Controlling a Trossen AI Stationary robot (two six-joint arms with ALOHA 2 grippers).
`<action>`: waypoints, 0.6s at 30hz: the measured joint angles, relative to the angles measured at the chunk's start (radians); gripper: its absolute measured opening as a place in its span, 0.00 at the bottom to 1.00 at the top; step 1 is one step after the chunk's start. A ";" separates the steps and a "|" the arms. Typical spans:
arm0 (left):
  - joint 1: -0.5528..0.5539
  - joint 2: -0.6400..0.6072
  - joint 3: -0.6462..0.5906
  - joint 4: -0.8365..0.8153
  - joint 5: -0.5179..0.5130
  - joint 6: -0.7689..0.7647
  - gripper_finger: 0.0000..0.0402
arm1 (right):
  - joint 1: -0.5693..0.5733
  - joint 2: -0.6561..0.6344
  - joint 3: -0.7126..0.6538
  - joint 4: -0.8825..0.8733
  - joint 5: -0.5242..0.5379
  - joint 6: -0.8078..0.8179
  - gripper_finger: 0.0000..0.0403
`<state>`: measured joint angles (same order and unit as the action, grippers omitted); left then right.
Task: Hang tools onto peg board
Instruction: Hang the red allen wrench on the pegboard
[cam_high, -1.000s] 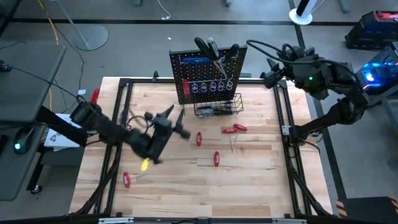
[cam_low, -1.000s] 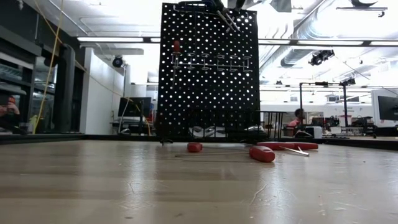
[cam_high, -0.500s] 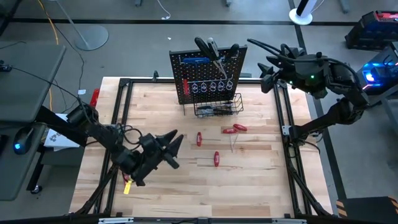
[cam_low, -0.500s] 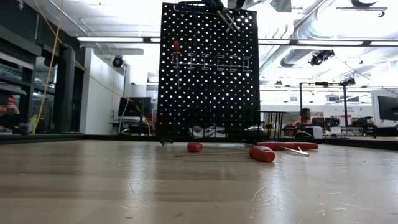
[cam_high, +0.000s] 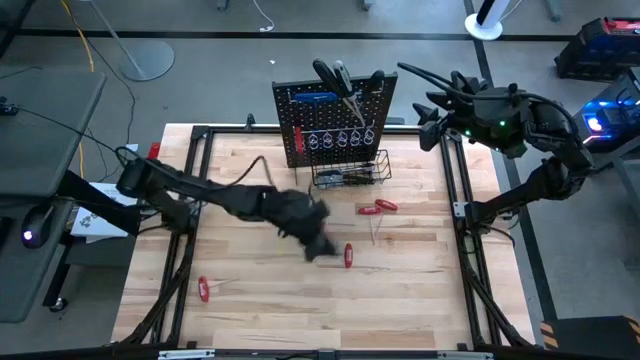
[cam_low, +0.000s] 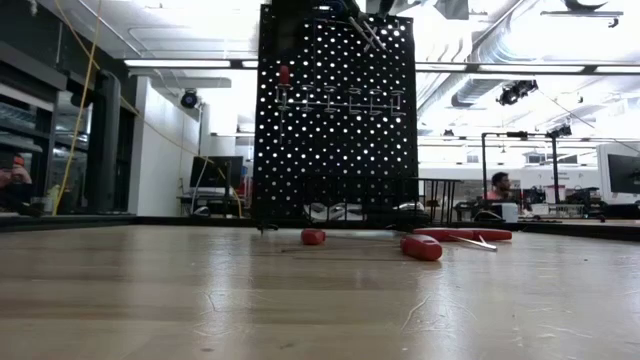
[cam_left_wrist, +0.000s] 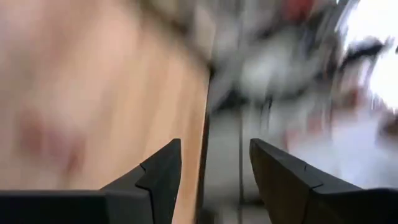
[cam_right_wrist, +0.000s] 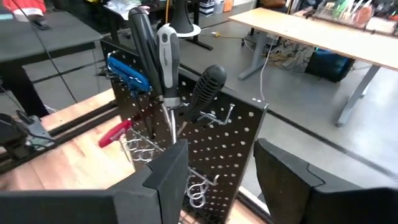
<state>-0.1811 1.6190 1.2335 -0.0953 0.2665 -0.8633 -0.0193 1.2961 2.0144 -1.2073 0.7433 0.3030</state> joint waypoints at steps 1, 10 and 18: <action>-0.008 -0.001 0.015 -0.129 0.075 0.005 0.46 | 0.000 0.000 0.000 0.000 -0.006 0.011 0.44; -0.313 -0.008 -0.009 -0.979 -0.124 0.103 0.46 | 0.000 0.000 0.000 0.004 -0.005 0.077 0.44; -0.481 -0.007 -0.165 -0.960 -0.079 -0.081 0.46 | 0.000 0.001 -0.001 0.000 0.014 0.138 0.44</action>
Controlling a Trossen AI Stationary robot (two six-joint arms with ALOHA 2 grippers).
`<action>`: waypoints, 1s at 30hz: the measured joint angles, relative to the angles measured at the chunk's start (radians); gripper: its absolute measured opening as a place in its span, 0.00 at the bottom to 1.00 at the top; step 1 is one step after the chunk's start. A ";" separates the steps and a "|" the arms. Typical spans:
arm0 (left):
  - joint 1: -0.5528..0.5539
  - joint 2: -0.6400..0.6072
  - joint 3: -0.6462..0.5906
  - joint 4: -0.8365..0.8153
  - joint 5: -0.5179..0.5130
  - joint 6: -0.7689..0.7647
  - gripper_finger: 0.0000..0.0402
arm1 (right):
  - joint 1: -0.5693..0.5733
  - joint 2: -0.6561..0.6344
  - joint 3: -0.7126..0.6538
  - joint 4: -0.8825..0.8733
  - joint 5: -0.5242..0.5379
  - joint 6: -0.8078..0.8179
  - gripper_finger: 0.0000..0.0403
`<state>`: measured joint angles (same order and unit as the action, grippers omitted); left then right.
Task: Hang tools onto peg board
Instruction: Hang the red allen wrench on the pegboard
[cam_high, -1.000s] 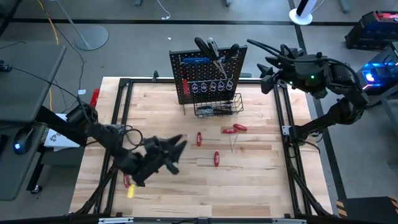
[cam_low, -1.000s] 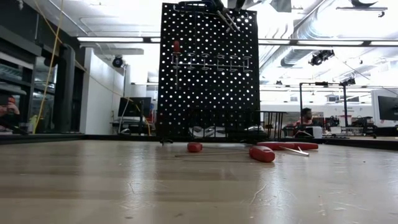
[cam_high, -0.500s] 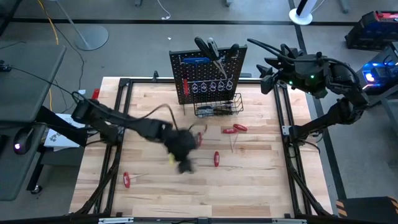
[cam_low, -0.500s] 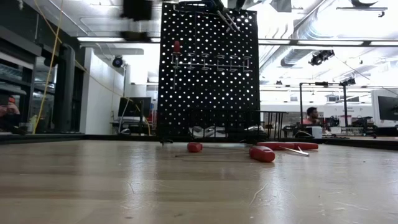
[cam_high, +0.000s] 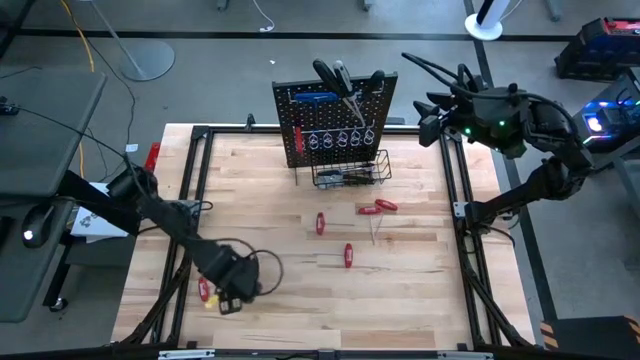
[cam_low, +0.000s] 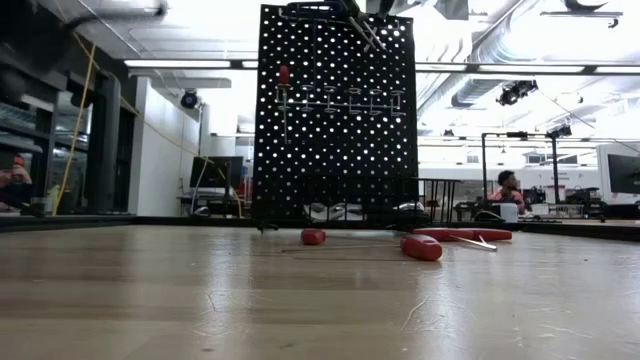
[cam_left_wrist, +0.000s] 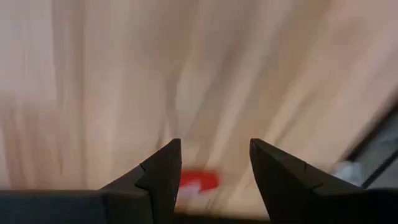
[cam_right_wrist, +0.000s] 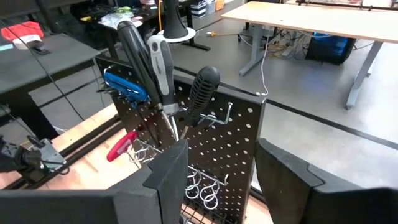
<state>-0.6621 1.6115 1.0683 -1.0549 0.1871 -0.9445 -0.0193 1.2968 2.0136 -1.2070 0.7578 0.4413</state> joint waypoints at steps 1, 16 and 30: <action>-0.012 0.000 -0.027 -0.007 0.007 -0.038 0.46 | 0.000 0.000 0.000 -0.001 0.001 0.006 0.44; -0.103 -0.001 -0.330 0.222 0.197 -0.121 0.45 | 0.000 0.000 0.000 -0.008 0.002 0.056 0.44; -0.105 -0.037 -0.345 0.373 0.141 -0.073 0.00 | 0.000 0.000 0.000 0.000 0.003 0.059 0.44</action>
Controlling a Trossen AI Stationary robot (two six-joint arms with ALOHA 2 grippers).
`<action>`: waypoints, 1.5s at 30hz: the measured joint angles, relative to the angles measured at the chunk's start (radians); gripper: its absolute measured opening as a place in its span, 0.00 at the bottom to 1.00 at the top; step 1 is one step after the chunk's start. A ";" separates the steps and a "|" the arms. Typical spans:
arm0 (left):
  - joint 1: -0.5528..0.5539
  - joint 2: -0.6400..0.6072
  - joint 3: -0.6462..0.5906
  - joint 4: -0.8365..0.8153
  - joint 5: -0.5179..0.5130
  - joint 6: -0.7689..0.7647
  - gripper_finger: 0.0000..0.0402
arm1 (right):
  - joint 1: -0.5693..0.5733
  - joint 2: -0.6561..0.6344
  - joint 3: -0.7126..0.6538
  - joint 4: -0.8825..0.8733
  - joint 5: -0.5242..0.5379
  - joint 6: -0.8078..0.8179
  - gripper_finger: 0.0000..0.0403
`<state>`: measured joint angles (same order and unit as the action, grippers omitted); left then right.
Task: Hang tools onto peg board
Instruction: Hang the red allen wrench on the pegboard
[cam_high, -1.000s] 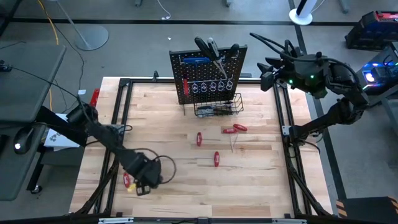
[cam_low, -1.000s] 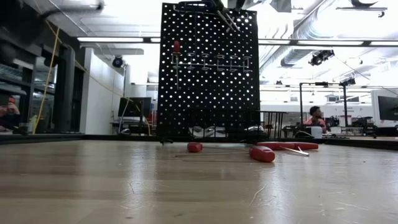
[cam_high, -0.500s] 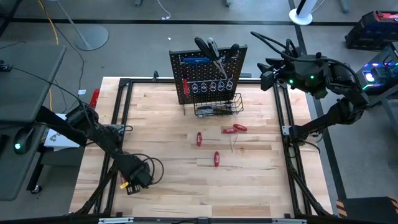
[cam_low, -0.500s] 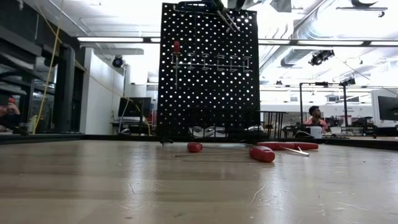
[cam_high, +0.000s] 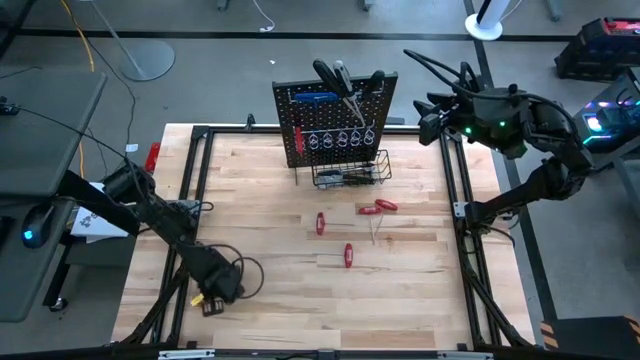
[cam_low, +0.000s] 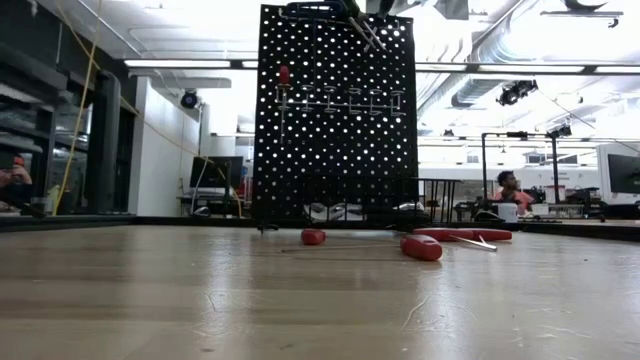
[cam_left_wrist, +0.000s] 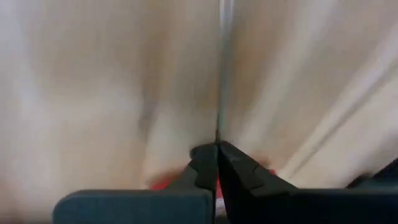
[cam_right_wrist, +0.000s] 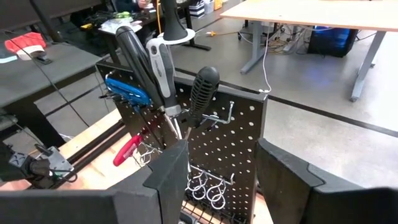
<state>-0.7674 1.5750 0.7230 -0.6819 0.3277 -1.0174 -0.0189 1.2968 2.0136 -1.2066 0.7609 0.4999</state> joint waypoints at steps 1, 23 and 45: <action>0.008 -0.007 0.012 0.021 -0.049 0.001 0.00 | 0.000 0.000 0.000 0.000 -0.001 0.001 0.44; 0.550 -0.242 0.488 -0.033 -0.661 0.537 0.00 | -0.020 0.093 0.000 -0.064 -0.497 0.003 0.44; 0.351 0.019 0.879 -0.003 -1.446 2.128 0.00 | -0.029 0.393 0.000 0.063 -1.174 0.361 0.44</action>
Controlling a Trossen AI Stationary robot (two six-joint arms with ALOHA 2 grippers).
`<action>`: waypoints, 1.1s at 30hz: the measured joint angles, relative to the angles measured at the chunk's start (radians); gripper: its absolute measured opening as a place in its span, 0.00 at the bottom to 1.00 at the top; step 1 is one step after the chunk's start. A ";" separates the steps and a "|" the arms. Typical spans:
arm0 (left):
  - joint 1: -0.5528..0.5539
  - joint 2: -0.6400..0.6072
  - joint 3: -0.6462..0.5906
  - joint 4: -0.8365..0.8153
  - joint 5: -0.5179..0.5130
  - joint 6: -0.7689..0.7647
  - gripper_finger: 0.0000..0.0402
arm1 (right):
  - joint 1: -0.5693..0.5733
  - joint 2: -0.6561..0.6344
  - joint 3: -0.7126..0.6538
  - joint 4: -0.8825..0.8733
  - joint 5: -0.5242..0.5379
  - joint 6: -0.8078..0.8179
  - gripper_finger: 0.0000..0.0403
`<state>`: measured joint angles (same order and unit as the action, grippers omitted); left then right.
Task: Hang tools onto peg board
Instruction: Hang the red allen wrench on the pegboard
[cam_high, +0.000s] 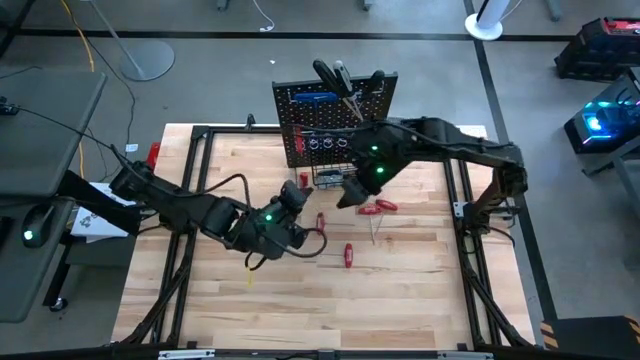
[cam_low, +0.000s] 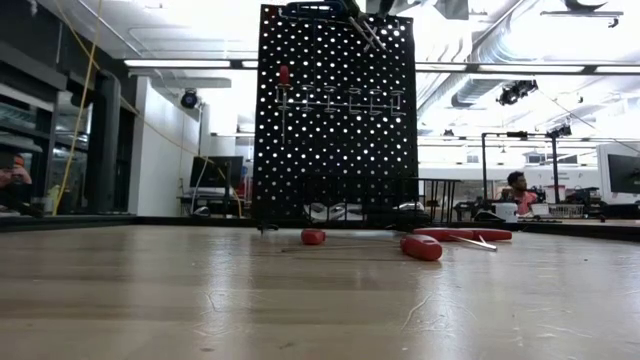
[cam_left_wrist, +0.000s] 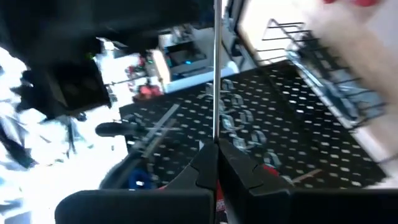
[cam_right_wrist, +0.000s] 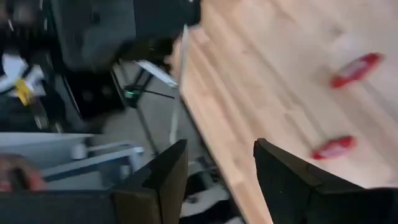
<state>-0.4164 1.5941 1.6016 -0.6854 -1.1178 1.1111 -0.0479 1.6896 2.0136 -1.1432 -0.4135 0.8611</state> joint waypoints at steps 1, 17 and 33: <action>0.000 0.000 0.000 0.034 -0.002 0.042 0.00 | 0.000 0.011 0.000 0.029 -0.019 0.024 0.44; -0.022 0.000 0.000 0.168 0.020 0.177 0.00 | -0.004 0.076 0.000 0.182 -0.110 0.058 0.38; -0.012 -0.019 0.001 0.011 0.130 -0.391 0.05 | -0.007 0.051 0.001 0.035 -0.023 -0.059 0.01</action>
<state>-0.4287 1.5752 1.6021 -0.6740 -0.9879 0.7199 -0.0545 1.7409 2.0144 -1.1082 -0.4362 0.8020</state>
